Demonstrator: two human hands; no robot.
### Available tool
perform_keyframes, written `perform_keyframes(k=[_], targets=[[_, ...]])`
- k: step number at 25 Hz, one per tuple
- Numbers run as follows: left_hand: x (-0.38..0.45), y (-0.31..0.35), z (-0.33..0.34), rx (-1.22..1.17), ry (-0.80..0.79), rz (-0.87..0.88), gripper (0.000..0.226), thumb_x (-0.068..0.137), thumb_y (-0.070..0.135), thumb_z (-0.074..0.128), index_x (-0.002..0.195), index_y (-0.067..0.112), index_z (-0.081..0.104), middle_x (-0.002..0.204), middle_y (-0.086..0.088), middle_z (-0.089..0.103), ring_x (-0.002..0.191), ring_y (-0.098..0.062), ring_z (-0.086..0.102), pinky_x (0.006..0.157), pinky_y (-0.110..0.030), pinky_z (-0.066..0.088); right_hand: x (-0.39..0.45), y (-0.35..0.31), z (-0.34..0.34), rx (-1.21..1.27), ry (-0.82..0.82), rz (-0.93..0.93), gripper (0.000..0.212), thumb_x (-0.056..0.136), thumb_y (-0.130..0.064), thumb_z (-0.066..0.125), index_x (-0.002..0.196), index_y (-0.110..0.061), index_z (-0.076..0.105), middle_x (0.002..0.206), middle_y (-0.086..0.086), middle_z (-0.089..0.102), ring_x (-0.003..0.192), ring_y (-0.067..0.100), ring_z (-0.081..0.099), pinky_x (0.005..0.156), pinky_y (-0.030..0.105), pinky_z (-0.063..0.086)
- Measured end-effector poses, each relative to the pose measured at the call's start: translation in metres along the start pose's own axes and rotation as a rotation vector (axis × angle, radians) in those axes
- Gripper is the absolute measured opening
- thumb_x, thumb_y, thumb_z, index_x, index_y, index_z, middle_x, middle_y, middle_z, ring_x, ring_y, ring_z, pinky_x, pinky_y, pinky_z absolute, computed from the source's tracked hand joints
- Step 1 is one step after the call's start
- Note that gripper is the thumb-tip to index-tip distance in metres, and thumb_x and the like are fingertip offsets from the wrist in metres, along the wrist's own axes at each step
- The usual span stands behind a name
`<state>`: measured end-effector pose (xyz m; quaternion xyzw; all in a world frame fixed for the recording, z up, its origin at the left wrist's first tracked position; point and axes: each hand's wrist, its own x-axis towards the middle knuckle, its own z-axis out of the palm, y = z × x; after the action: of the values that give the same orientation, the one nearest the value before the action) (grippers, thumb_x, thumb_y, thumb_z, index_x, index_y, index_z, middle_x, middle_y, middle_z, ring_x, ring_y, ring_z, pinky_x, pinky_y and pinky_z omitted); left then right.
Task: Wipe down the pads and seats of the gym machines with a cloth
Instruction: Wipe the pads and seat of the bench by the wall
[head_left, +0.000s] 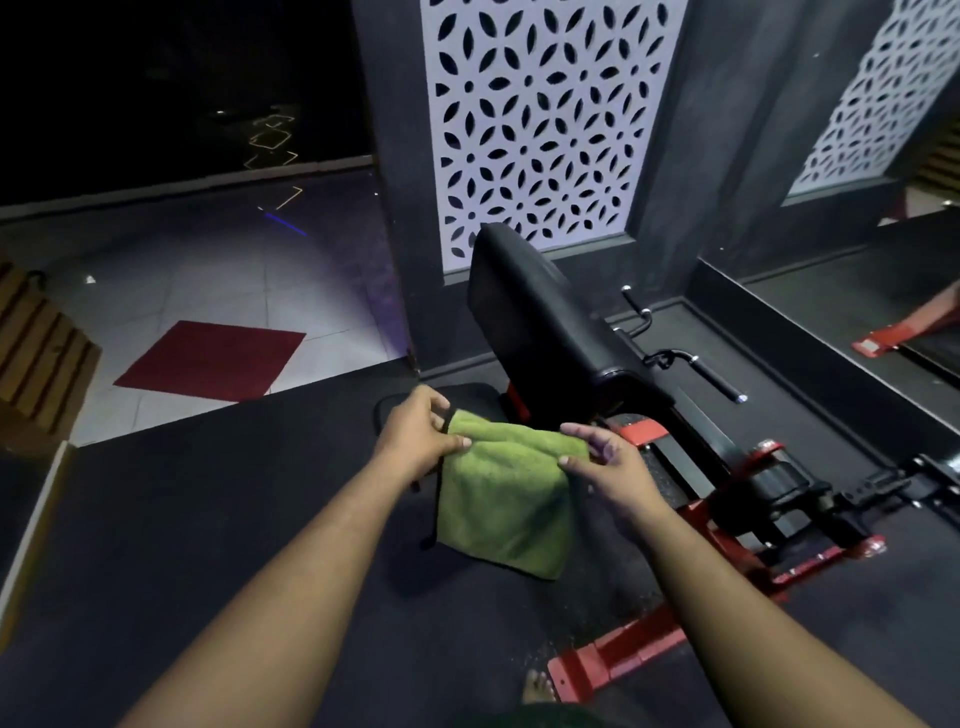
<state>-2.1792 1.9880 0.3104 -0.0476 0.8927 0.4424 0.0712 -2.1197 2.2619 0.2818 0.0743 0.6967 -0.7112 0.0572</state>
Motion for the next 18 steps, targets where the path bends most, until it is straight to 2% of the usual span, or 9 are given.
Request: perform_keyframes(k=[3, 5, 7, 9, 11, 12, 14, 15, 18], targets=[[0.033, 0.019, 0.019, -0.101, -0.010, 0.040, 0.050, 0.067, 0.030, 0.093, 0.096, 0.034, 0.052, 0.085, 0.000, 0.060, 0.074, -0.018, 0.061, 0.072, -0.038, 0.055, 0.028, -0.004, -0.023, -0.143, 0.133, -0.112, 0.041, 0.079, 0.002, 0.080, 0.112, -0.021, 0.071, 0.102, 0.001, 0.075, 0.094, 0.019, 0.068, 0.084, 0.038, 0.057], [0.052, 0.034, 0.030, -0.245, -0.158, 0.076, 0.050, 0.071, 0.015, 0.091, 0.109, 0.030, 0.061, 0.096, -0.002, 0.063, 0.090, -0.021, 0.063, 0.080, -0.030, 0.055, 0.049, -0.008, -0.039, -0.417, 0.201, -0.165, 0.040, 0.076, -0.015, 0.087, 0.110, -0.030, 0.071, 0.100, -0.007, 0.074, 0.093, 0.012, 0.068, 0.086, 0.036, 0.057], [0.077, 0.046, 0.044, -0.116, -0.250, 0.143, 0.058, 0.070, 0.010, 0.091, 0.120, 0.022, 0.065, 0.110, 0.001, 0.069, 0.106, -0.020, 0.065, 0.093, -0.030, 0.054, 0.065, -0.016, -0.053, -0.747, 0.289, -0.196, 0.035, 0.076, -0.034, 0.086, 0.107, -0.036, 0.072, 0.093, -0.013, 0.072, 0.085, 0.008, 0.065, 0.076, 0.033, 0.055], [0.096, 0.066, 0.054, 0.244, -0.159, 0.268, 0.046, 0.071, 0.023, 0.090, 0.111, 0.031, 0.070, 0.110, 0.009, 0.070, 0.109, -0.015, 0.062, 0.094, -0.034, 0.051, 0.079, -0.026, -0.065, -0.918, 0.366, -0.231, 0.025, 0.079, -0.044, 0.080, 0.102, -0.035, 0.074, 0.085, -0.011, 0.068, 0.083, 0.013, 0.061, 0.072, 0.033, 0.051], [0.113, 0.082, 0.062, 0.436, -0.058, 0.372, 0.026, 0.076, 0.038, 0.083, 0.099, 0.039, 0.071, 0.104, 0.013, 0.064, 0.108, -0.013, 0.055, 0.089, -0.038, 0.049, 0.092, -0.028, -0.080, -0.895, 0.380, -0.338, 0.022, 0.080, -0.045, 0.077, 0.094, -0.028, 0.075, 0.082, -0.008, 0.059, 0.086, 0.012, 0.053, 0.075, 0.032, 0.045], [0.122, 0.090, 0.066, 0.441, -0.056, 0.396, 0.022, 0.077, 0.045, 0.080, 0.097, 0.040, 0.071, 0.104, 0.013, 0.058, 0.108, -0.013, 0.050, 0.087, -0.038, 0.047, 0.098, -0.028, -0.089, -0.781, 0.367, -0.371, 0.023, 0.079, -0.046, 0.075, 0.089, -0.025, 0.073, 0.084, -0.008, 0.056, 0.086, 0.009, 0.049, 0.077, 0.029, 0.043], [0.144, 0.100, 0.075, 0.341, -0.129, 0.404, 0.028, 0.074, 0.060, 0.075, 0.095, 0.042, 0.071, 0.106, 0.015, 0.052, 0.107, -0.011, 0.049, 0.088, -0.038, 0.046, 0.106, -0.037, -0.104, -0.468, 0.323, -0.295, 0.023, 0.080, -0.044, 0.072, 0.085, -0.022, 0.068, 0.085, -0.009, 0.057, 0.080, 0.001, 0.050, 0.076, 0.025, 0.042], [0.156, 0.105, 0.081, 0.282, -0.170, 0.429, 0.032, 0.072, 0.064, 0.072, 0.094, 0.041, 0.071, 0.105, 0.016, 0.054, 0.105, -0.011, 0.052, 0.090, -0.040, 0.048, 0.109, -0.044, -0.110, -0.361, 0.320, -0.229, 0.020, 0.083, -0.040, 0.073, 0.086, -0.021, 0.066, 0.083, -0.011, 0.059, 0.075, 0.002, 0.052, 0.074, 0.030, 0.045], [0.187, 0.126, 0.104, 0.218, -0.253, 0.508, 0.026, 0.081, 0.050, 0.075, 0.099, 0.031, 0.073, 0.102, 0.009, 0.065, 0.098, -0.011, 0.061, 0.090, -0.043, 0.051, 0.129, -0.066, -0.131, -0.320, 0.430, -0.173, 0.018, 0.082, -0.040, 0.076, 0.084, -0.025, 0.065, 0.073, -0.010, 0.062, 0.069, 0.011, 0.056, 0.067, 0.040, 0.051]])
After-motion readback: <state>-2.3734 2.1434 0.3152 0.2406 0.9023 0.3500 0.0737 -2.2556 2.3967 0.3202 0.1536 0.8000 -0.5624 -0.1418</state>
